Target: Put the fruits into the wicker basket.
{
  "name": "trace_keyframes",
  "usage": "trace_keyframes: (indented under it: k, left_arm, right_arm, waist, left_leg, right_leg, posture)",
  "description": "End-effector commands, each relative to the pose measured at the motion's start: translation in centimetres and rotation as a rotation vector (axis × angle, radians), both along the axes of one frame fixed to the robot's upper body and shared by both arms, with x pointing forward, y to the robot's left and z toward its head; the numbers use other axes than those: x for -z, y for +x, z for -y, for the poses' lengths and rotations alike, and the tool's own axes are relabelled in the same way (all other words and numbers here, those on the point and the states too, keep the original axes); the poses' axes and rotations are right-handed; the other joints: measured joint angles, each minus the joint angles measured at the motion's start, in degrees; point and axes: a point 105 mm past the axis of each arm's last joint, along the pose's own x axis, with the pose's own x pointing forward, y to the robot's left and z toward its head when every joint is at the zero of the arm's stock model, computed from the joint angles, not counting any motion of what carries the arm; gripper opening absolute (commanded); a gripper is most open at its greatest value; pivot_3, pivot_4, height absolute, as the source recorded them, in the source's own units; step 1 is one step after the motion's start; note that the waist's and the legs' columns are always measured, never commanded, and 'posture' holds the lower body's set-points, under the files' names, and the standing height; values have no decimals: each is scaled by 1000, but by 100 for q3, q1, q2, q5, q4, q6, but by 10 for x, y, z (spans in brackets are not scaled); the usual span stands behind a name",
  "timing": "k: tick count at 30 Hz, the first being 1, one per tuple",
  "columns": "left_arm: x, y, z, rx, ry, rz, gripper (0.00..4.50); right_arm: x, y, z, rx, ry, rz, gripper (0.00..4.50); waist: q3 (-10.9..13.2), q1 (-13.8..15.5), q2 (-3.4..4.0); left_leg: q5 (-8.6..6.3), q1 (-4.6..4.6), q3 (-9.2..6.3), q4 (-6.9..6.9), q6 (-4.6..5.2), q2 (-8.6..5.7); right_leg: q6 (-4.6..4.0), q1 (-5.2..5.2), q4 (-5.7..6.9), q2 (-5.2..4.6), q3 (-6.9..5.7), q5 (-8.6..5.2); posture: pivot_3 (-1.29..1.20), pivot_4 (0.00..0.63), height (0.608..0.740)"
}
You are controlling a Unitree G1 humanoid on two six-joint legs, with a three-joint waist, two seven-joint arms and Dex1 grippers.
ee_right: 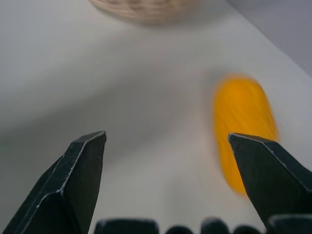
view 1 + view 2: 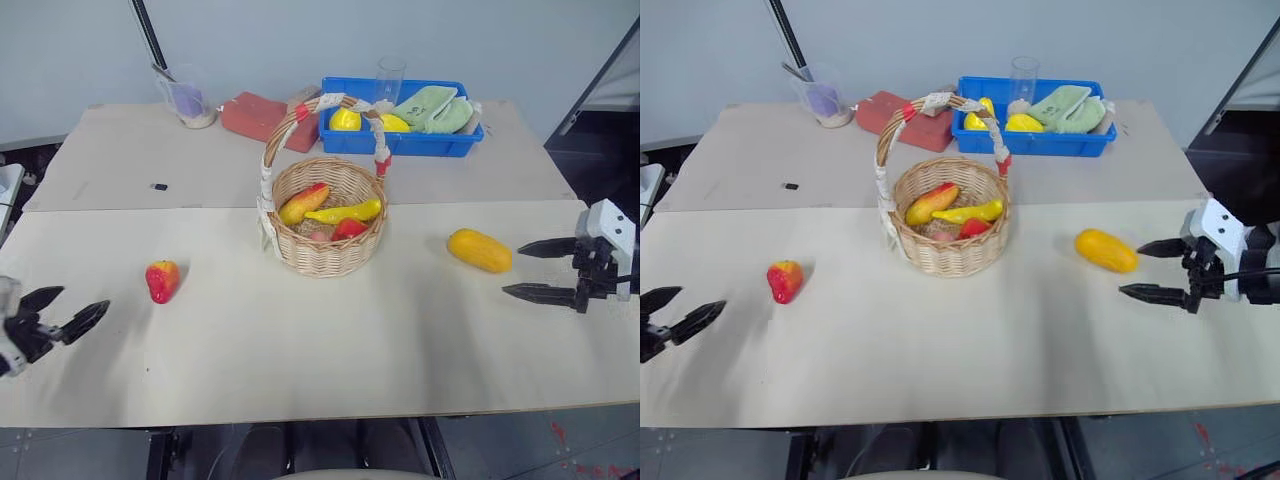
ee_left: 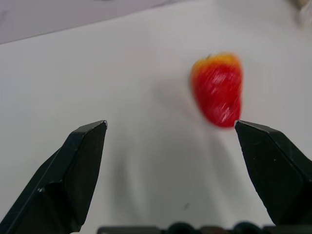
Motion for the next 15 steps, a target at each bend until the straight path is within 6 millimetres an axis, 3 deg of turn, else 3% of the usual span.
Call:
trace_keyframes:
  k: [1,6,15]
  left_arm:
    - [-2,12,15,3,-18,14,4500]
    - [8,31,28,-27,-62,22,4500]
    - [32,64,35,-81,-40,15,4500]
  right_arm:
    - [-32,-14,-31,-128,40,40,4402]
    - [-55,-26,-77,-293,108,80,4402]
    - [-81,-17,-124,-427,172,218,4402]
  waist:
    - [0,-2,-1]
    - [0,-2,-3]
    - [-3,-1,-9]
  left_leg:
    - [0,0,-1,0,0,0]
    - [0,-1,-4,0,0,-2]
    - [1,-6,-8,1,-1,-8]
  right_leg:
    - [0,0,0,1,0,0]
    - [1,0,-2,2,-1,1]
    - [2,-5,-3,1,-3,1]
  posture:
    - [0,150,740]
    - [0,150,740]
    - [0,150,740]
